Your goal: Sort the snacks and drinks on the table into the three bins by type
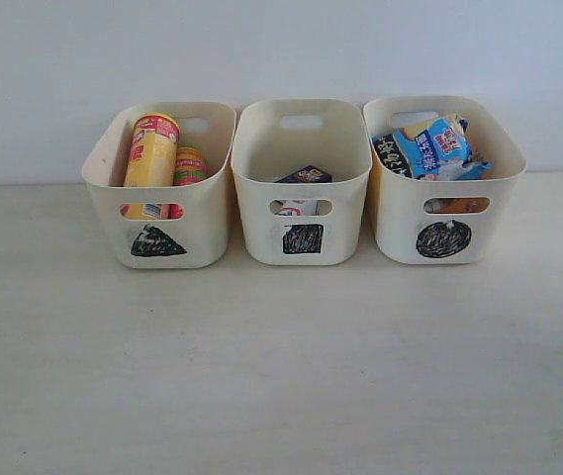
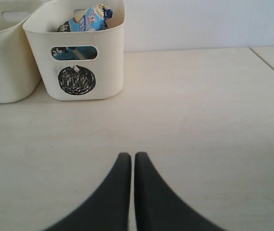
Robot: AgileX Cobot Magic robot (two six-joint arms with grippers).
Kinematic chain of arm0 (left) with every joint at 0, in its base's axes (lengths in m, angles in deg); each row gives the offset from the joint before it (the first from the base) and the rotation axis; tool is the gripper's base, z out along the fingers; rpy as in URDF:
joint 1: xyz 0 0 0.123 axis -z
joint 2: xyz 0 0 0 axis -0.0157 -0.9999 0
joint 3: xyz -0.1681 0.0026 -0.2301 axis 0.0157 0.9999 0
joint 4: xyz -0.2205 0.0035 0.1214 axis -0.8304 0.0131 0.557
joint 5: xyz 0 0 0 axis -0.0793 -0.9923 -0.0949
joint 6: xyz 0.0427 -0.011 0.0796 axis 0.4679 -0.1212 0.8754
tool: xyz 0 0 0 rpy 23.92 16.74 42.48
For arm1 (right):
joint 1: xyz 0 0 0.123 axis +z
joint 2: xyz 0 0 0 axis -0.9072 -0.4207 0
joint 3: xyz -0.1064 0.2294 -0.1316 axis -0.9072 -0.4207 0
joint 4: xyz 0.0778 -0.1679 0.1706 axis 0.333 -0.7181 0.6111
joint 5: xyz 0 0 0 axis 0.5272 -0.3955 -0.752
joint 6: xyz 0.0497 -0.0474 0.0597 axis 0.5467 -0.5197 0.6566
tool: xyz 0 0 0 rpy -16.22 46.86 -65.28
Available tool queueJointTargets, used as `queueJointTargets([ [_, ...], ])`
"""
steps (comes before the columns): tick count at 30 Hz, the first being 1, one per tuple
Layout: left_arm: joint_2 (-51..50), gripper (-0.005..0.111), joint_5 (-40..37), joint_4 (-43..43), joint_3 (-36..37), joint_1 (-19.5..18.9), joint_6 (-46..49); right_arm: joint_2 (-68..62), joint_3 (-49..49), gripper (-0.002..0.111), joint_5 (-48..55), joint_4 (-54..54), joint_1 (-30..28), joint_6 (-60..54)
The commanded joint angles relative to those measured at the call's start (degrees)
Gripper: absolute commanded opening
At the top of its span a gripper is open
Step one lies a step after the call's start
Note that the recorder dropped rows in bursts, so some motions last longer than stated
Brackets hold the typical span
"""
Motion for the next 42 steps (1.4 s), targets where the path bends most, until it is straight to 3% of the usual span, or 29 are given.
queueJointTargets([
  [1,5.4,0.004,3.2,0.0,4.9,-4.1,0.4,0.3,-0.2,0.000,-0.5,-0.2,-0.5,0.1],
  [11,17.8,0.004,3.5,0.0,12.7,-10.9,-0.8,0.3,-0.2,0.000,-0.5,-0.2,-0.5,0.1],
  [22,19.5,0.004,7.5,0.0,19.4,-11.0,-0.7,0.3,-0.2,0.000,-0.5,-0.2,-0.5,0.1],
  [37,19.5,0.004,-5.9,0.0,19.4,-11.9,-0.2,0.3,-0.2,0.000,-0.5,-0.2,-0.5,0.1],
  [42,19.5,0.004,-6.6,0.0,19.4,-11.9,-1.3,0.3,-0.2,0.000,-0.3,-0.2,-0.5,0.1],
])
